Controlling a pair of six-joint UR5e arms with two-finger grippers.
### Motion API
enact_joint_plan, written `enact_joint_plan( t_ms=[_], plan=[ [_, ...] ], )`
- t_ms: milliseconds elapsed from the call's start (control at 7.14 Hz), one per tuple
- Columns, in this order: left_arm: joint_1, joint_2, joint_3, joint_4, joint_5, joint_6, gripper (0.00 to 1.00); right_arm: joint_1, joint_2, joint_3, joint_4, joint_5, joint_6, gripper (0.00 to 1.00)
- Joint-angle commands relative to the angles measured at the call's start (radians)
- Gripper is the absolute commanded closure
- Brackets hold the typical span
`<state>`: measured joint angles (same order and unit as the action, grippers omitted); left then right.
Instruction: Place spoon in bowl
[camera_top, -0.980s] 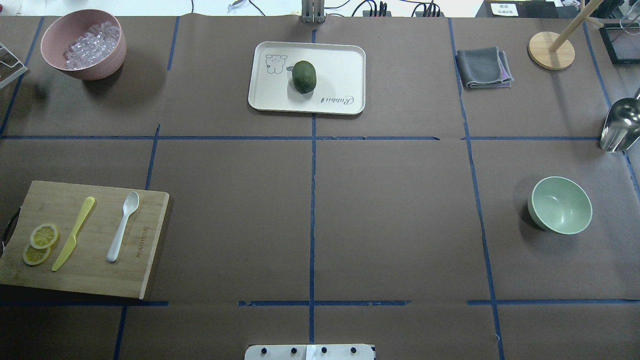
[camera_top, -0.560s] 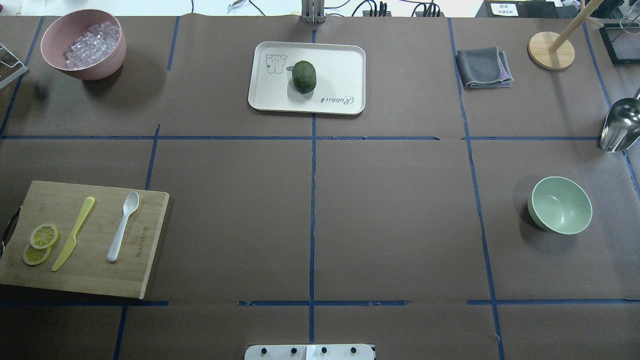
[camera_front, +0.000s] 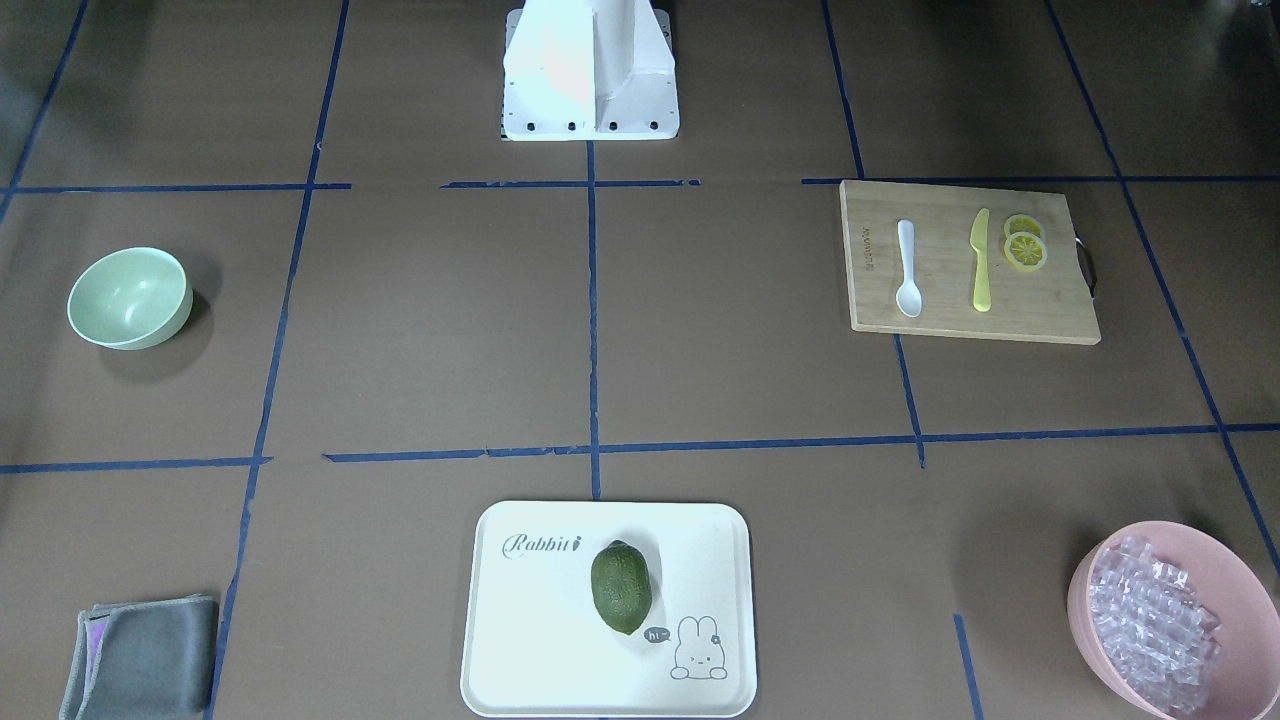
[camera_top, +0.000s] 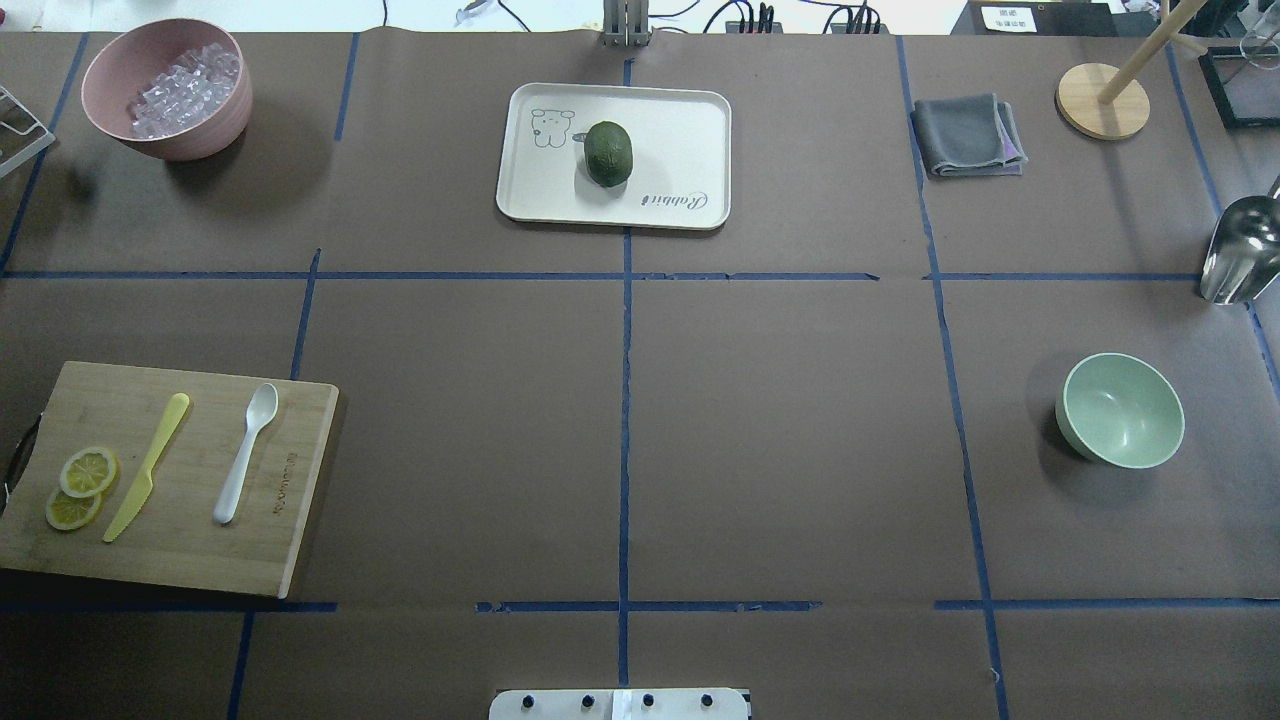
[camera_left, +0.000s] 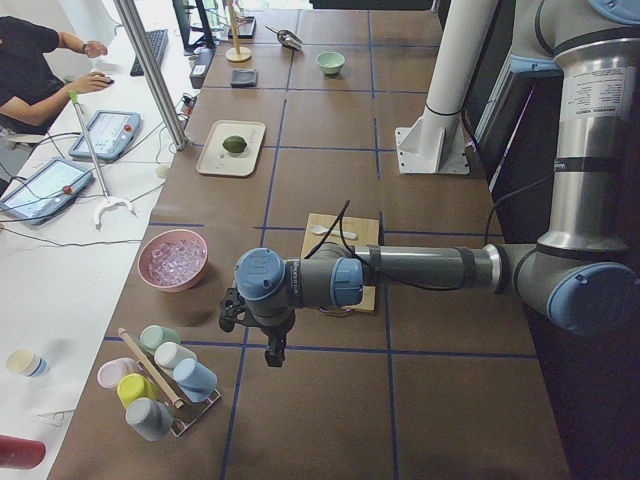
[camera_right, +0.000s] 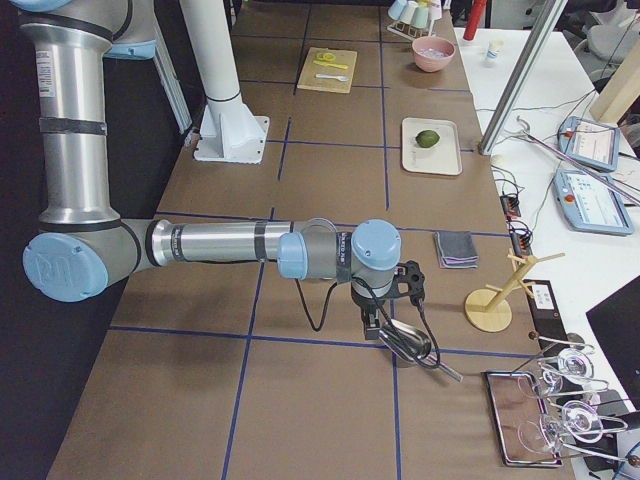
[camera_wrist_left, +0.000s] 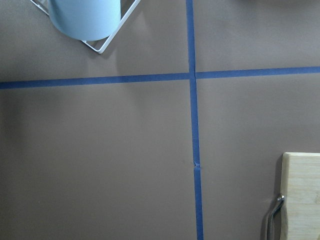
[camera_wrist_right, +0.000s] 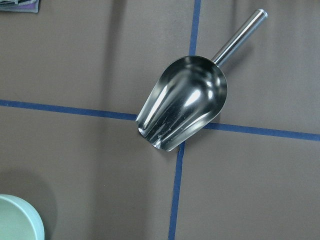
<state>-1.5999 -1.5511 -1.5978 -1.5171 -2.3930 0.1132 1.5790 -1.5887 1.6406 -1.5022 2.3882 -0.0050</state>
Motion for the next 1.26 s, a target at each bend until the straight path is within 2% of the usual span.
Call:
enact_joint_plan(
  t_ms=[0, 140, 280, 560, 700, 840, 1120],
  plan=[
    [0.000, -0.001, -0.004, 0.000, 0.000, -0.004, 0.00, -0.036, -0.062, 0.024, 0.199, 0.011, 0.235, 0.01],
    [0.000, -0.001, -0.004, 0.000, 0.000, -0.004, 0.00, -0.084, -0.110, 0.045, 0.327, 0.041, 0.391, 0.01],
    [0.000, -0.001, -0.002, 0.000, 0.000, -0.004, 0.00, -0.144, -0.135, 0.079, 0.389, 0.052, 0.527, 0.01],
    [0.000, -0.001, -0.004, 0.000, 0.000, -0.004, 0.00, -0.284, -0.181, 0.168, 0.398, 0.039, 0.659, 0.01],
    [0.000, -0.001, -0.004, 0.000, 0.000, -0.004, 0.00, -0.356, -0.207, 0.171, 0.430, -0.013, 0.687, 0.01],
    [0.000, -0.001, -0.004, 0.000, 0.000, -0.004, 0.00, -0.441, -0.232, 0.165, 0.500, -0.109, 0.770, 0.01],
    [0.000, -0.001, -0.002, 0.000, 0.000, -0.004, 0.00, -0.510, -0.228, 0.073, 0.617, -0.144, 0.829, 0.01]
  ],
)
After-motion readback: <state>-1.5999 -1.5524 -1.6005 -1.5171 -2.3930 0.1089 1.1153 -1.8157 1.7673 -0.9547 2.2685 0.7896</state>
